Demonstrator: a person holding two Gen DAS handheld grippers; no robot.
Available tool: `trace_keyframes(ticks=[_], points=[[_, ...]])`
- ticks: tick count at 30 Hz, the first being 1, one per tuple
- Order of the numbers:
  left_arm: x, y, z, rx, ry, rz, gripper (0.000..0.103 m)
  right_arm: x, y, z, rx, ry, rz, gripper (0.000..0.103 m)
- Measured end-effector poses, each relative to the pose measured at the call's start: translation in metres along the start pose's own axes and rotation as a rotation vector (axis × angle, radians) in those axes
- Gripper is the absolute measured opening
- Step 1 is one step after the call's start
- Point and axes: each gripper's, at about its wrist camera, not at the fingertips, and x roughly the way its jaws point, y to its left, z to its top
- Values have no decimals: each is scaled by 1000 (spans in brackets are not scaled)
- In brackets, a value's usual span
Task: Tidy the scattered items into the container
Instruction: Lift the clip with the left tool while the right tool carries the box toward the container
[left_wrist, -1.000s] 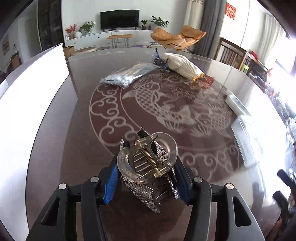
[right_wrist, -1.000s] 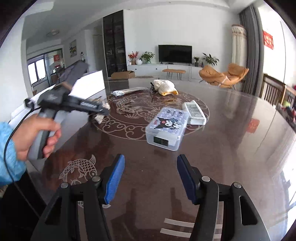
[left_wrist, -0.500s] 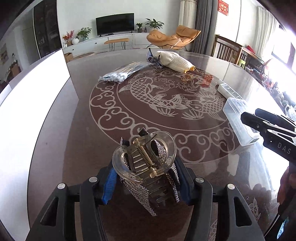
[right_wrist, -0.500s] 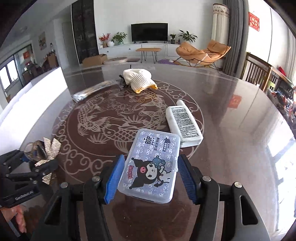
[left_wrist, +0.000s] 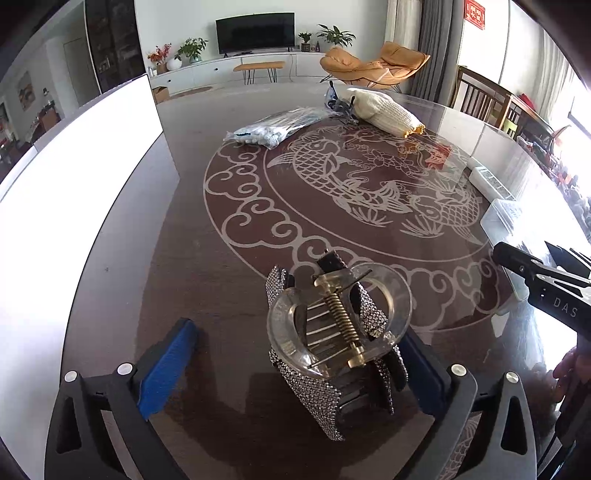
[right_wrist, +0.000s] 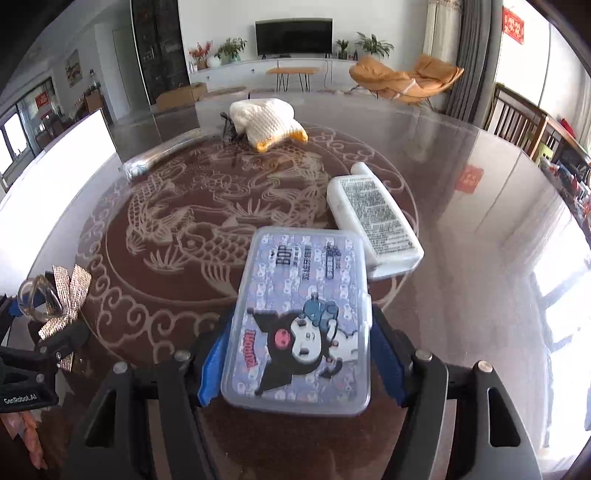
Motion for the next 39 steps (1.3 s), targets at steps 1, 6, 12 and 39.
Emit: trace_keyframes(ticks=[1, 6, 12, 39], points=[[0, 0, 0, 0, 0, 0, 103, 3, -1, 0, 0, 3, 1, 69], [0, 0, 0, -1, 1, 0, 103, 7, 0, -1, -2, 0, 7, 70], [0, -1, 0, -28, 8, 20, 103, 7, 0, 0, -3, 0, 7, 70], [-50, -15, -24, -36, -118, -145, 54, -47, -6, -41, 51, -91, 182, 61]])
